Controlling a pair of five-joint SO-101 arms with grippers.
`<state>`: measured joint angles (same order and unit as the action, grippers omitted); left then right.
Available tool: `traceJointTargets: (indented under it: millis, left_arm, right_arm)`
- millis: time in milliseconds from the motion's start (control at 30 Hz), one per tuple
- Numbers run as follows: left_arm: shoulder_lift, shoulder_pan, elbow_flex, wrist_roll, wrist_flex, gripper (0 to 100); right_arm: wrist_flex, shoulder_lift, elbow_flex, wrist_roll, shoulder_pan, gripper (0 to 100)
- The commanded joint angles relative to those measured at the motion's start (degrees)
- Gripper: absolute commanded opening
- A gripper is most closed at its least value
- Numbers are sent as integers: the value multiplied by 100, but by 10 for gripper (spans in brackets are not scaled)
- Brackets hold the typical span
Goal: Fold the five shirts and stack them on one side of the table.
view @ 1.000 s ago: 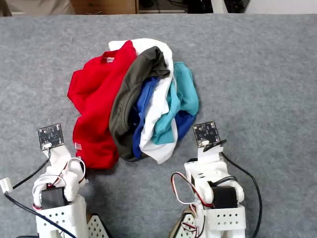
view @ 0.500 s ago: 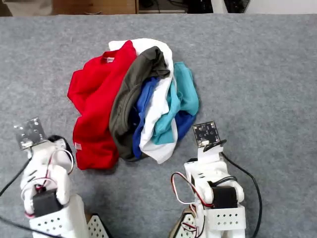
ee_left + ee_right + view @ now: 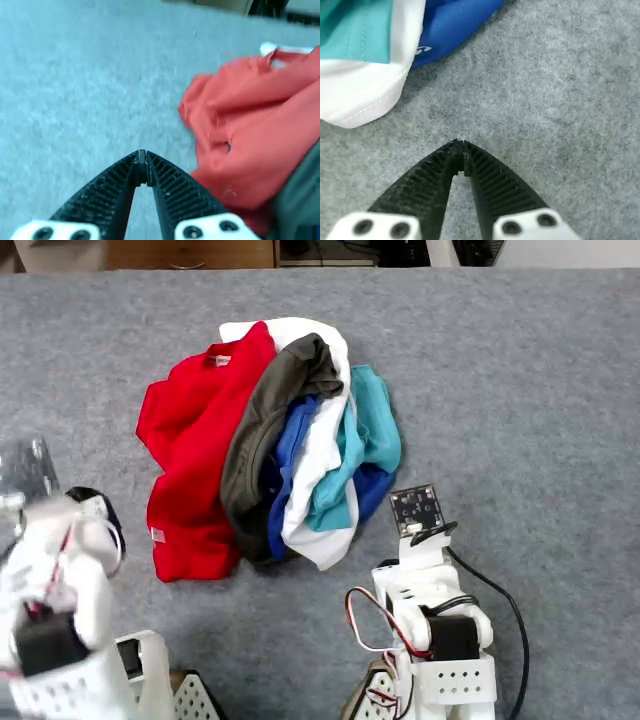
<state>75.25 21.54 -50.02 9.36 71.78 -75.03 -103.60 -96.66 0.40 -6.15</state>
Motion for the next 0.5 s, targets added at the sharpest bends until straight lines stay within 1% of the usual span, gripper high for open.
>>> traceJointTargets:
  millis: [0,67,167,233,333,367,467]
  left_arm:
    - [-1191,35,949,-26,545,21]
    - [-1552,35,1134,-26,721,21]
    - [-1886,26,1222,-18,774,27]
    - [-2062,9,1275,-18,774,77]
    - [-2422,-264,1424,-53,774,180]
    - [-2589,-413,1512,-70,747,196]
    - [-3275,-897,1916,-352,721,198]
  right_arm:
    - [-18,-488,-13,-35,-48,2]
    - [-18,-488,-13,-35,-48,2]
    - [-18,-488,-13,-26,-101,2]
    - [-18,-488,-13,-26,-189,2]
    - [-18,-488,-13,-18,-251,2]
    - [-18,-488,-13,-18,-233,2]
    - [97,-488,-13,-18,-268,2]
